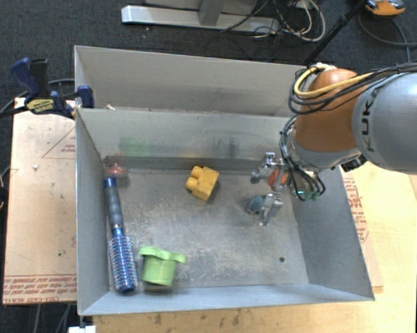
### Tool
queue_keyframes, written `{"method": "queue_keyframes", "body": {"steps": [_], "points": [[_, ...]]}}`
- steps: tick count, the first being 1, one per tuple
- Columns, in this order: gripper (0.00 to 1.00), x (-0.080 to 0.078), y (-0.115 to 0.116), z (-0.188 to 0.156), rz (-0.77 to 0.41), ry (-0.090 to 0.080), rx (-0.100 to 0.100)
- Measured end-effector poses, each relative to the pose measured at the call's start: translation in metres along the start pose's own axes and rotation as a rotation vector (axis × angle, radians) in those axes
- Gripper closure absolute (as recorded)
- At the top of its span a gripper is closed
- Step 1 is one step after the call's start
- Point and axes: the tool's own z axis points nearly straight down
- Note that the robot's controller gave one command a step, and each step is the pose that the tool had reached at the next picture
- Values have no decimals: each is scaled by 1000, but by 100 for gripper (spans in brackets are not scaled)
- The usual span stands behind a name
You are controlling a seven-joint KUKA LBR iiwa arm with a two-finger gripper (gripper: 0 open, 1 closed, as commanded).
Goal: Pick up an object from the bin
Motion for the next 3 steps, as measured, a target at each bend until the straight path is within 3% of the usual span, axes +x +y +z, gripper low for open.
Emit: {"method": "queue_keyframes", "body": {"steps": [1, 2, 3], "points": [[0, 29, 2, 42, -48, -1, 0], [0, 8, -64, 58, 62, -13, -2], [0, -1, -15, 55, 97, -18, 3]]}}
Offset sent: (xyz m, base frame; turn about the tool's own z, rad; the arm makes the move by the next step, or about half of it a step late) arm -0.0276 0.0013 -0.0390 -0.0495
